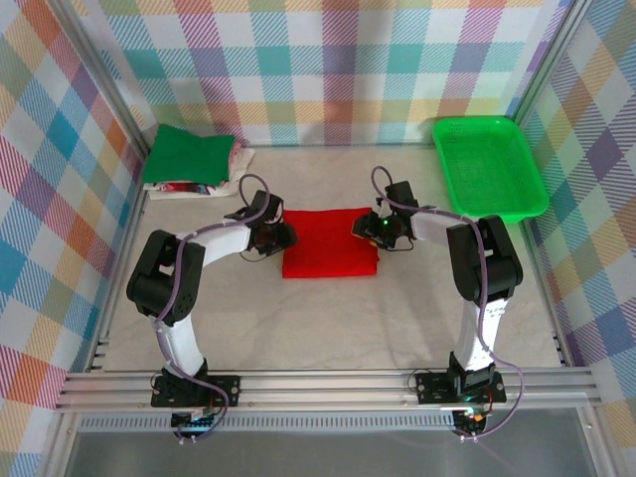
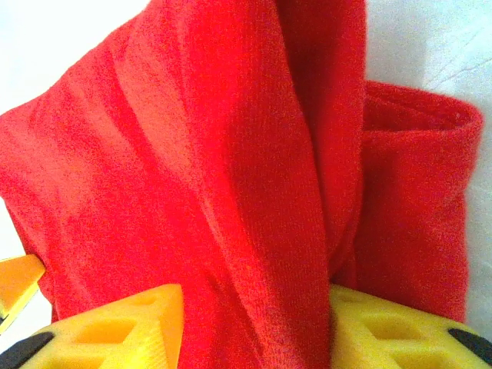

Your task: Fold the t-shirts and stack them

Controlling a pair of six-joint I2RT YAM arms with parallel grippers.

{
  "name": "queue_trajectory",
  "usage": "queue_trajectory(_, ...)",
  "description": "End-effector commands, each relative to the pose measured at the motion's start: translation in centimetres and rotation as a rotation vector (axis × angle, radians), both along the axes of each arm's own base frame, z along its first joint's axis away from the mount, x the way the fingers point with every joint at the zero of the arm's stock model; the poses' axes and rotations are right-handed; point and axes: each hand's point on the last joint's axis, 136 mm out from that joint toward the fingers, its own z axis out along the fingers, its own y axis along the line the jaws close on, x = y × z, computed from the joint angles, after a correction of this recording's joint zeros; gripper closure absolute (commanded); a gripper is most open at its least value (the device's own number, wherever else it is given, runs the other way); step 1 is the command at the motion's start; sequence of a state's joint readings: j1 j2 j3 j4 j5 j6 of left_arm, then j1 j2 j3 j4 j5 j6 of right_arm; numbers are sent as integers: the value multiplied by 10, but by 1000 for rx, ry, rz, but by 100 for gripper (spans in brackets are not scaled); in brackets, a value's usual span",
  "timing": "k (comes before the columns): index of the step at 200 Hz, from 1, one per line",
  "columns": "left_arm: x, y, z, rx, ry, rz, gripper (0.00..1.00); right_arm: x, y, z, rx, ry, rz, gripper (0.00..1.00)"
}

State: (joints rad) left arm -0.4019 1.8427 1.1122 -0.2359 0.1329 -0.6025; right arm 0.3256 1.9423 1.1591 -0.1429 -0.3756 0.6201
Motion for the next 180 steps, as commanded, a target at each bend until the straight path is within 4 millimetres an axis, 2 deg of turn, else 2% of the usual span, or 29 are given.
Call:
queue_trajectory(1,2,-13,-9,6,10,-57,56,-1,-3,2,1,-6,5,52)
queue_trajectory(20,6,-28,-14,-5,9,-91,56,-1,-2,1,3,-3,5,52)
queue_trajectory(55,16,-62,-10,-78,-24,-141,56,-2,-3,0,-5,4,3,52)
queue_trajectory(91,21,-93,-13,-145,-11,-183,60,-1,-4,-3,-4,5,-6,53)
queue_trajectory(114,23,-93,-15,-145,-14,-173,67,-2,-5,-6,-3,7,-7,53)
queue_trajectory(159,33,-91,-5,-173,-56,-148,100,2,-6,2,23,-8,-15,53)
queue_trajectory(180,38,-82,-1,-175,-64,-129,100,3,-10,12,43,-27,-23,52)
